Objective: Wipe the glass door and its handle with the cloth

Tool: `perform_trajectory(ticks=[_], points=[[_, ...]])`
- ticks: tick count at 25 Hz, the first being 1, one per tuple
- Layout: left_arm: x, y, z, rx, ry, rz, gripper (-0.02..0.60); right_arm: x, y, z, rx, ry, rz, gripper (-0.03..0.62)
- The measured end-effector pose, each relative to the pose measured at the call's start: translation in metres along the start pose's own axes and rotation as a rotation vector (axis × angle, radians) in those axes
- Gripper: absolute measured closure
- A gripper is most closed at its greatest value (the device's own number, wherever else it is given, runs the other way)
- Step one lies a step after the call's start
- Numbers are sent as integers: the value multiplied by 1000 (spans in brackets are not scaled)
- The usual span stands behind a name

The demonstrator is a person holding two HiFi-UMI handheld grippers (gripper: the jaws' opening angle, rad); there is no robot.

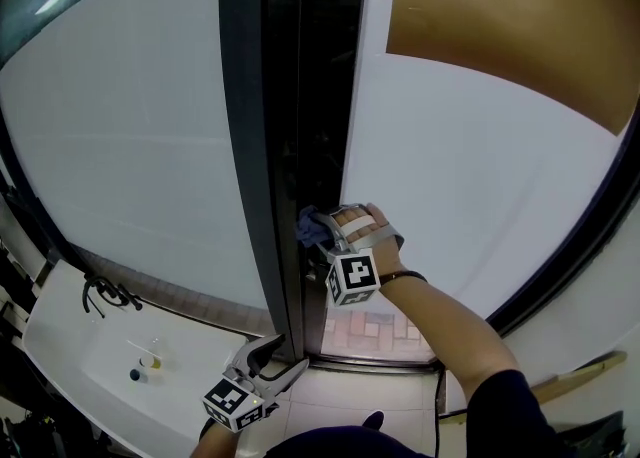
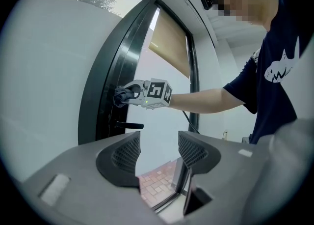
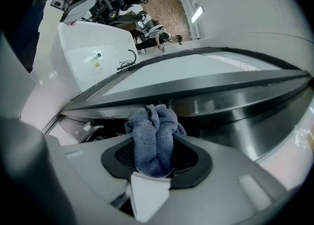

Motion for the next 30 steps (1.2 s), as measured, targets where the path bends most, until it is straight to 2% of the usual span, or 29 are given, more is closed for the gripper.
perform_trajectory(ticks=[3, 10, 20, 30], points=[[7, -4, 7, -9, -13, 7, 342, -3, 4, -3, -1, 40, -24, 442], [32, -13, 13, -30, -46, 52, 344, -35, 25, -12, -14, 49, -90, 442], [28, -29, 26, -98, -56, 49, 344, -98, 70, -18, 3, 57, -204, 444], [24, -28, 18, -108, -47, 44, 344, -183, 138, -32, -21, -6, -372, 442]])
Point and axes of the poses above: the fingertips, and each gripper's own axes: y backward along the fingers, z to its right, x out of its top, the point moved 6 cm from there along y, backward along the fingers, and after that the axes turned 2 degrees about -z, right-handed, at the moved point
